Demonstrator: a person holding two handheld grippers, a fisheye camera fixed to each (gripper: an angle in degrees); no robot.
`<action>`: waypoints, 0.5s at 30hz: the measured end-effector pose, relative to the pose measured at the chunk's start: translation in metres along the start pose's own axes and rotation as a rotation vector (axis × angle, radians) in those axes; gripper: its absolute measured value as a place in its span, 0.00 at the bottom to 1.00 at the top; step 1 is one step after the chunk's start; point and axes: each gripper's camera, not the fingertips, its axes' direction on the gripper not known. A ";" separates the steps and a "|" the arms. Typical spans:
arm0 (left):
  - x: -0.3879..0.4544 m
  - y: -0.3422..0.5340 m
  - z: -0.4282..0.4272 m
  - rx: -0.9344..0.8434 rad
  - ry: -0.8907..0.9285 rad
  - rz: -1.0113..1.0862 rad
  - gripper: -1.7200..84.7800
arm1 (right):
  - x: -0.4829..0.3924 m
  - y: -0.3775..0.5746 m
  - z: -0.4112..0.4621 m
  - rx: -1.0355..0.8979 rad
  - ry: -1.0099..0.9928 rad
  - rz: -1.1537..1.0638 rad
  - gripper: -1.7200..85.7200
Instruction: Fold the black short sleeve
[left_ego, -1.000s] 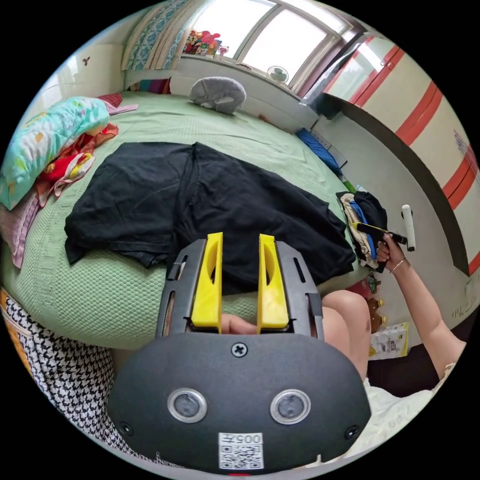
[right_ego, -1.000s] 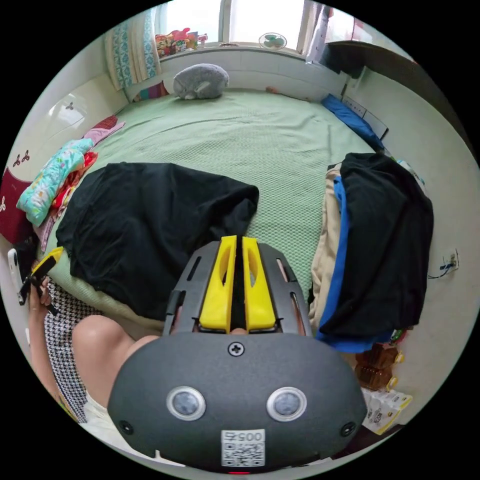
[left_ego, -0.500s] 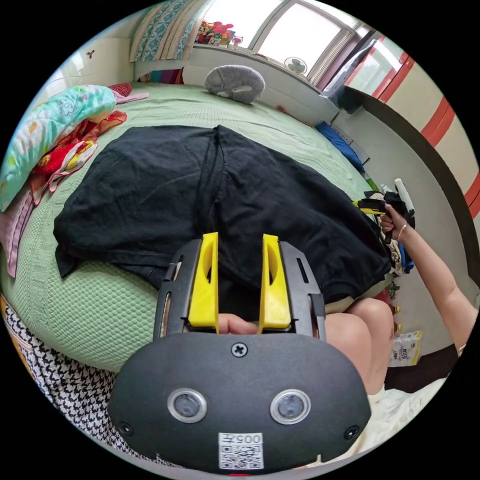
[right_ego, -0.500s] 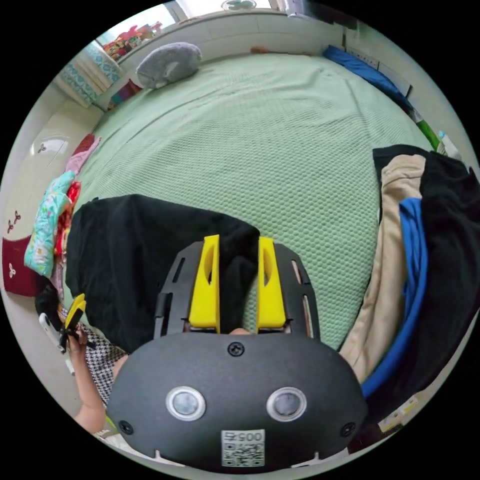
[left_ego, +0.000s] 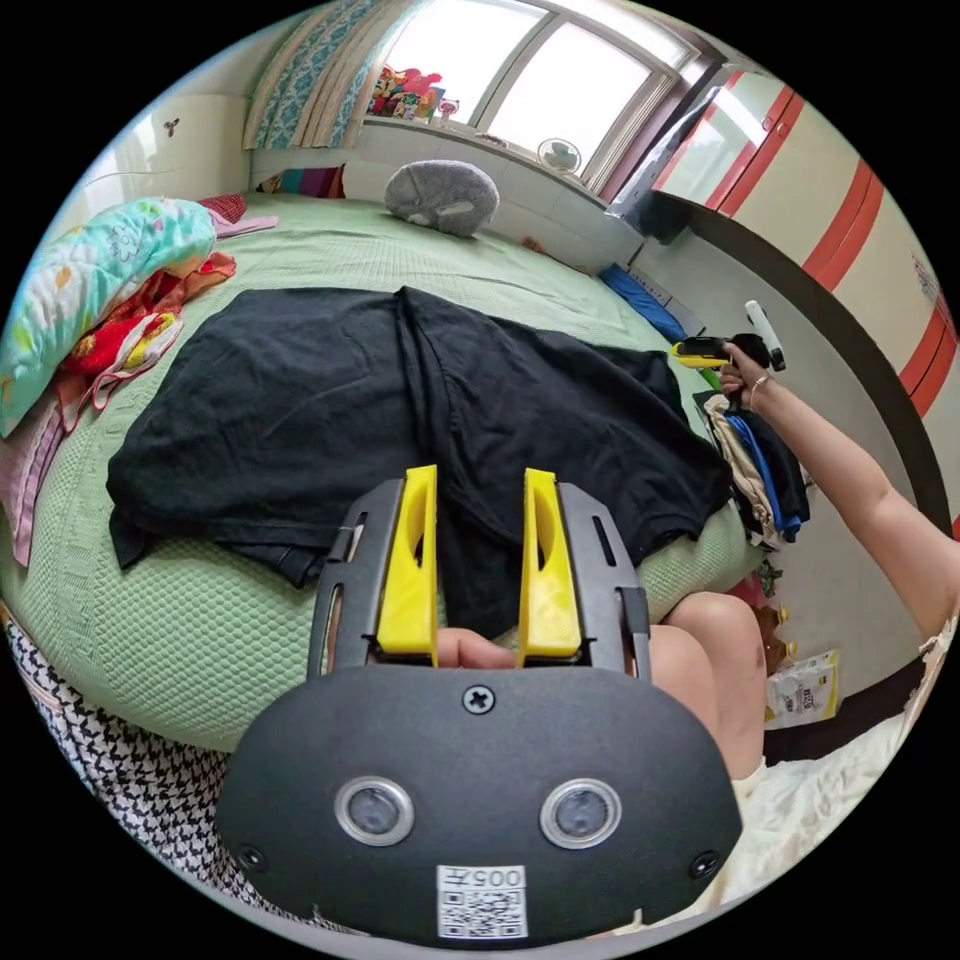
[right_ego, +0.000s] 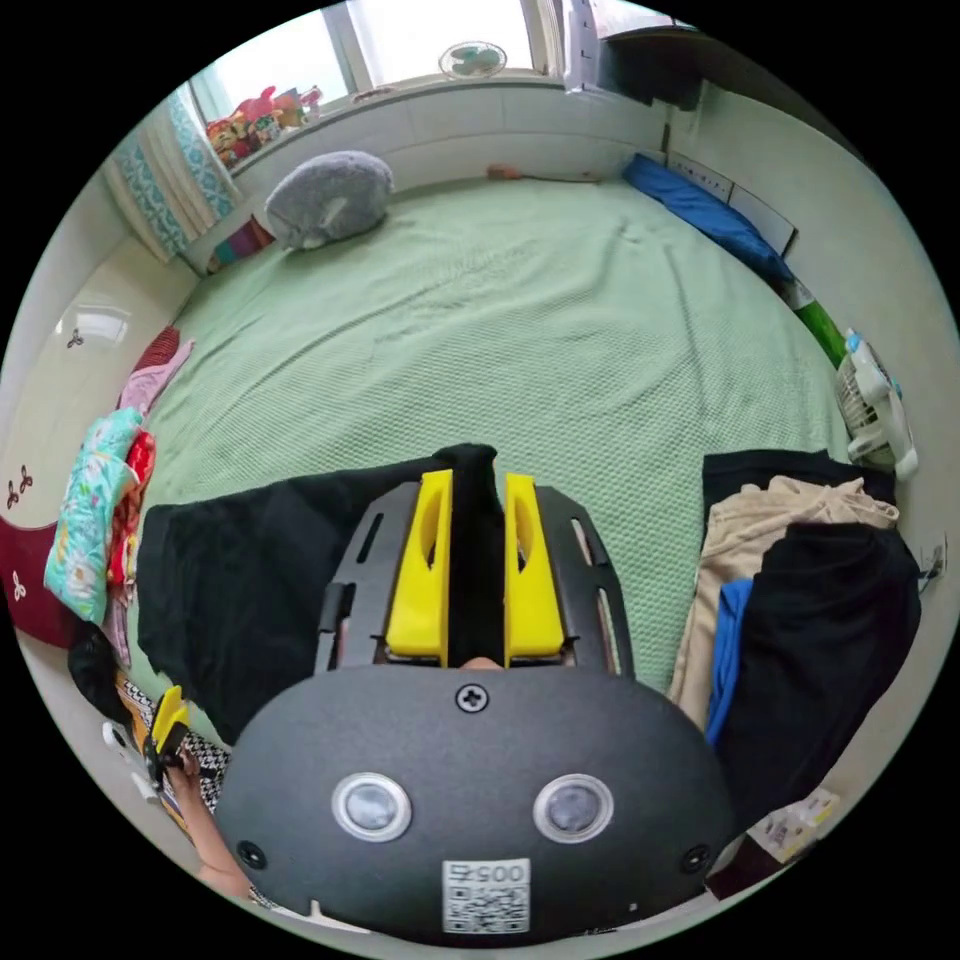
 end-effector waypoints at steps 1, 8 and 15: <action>-0.001 0.004 0.000 -0.008 0.014 -0.004 0.17 | 0.002 0.011 -0.002 0.001 0.008 -0.020 0.10; -0.001 0.038 0.002 -0.056 0.049 -0.021 0.21 | 0.041 0.142 -0.016 -0.045 -0.050 -0.199 0.19; 0.002 0.049 0.048 -0.209 0.217 -0.072 0.17 | 0.087 0.199 0.005 -0.084 -0.100 -0.054 0.19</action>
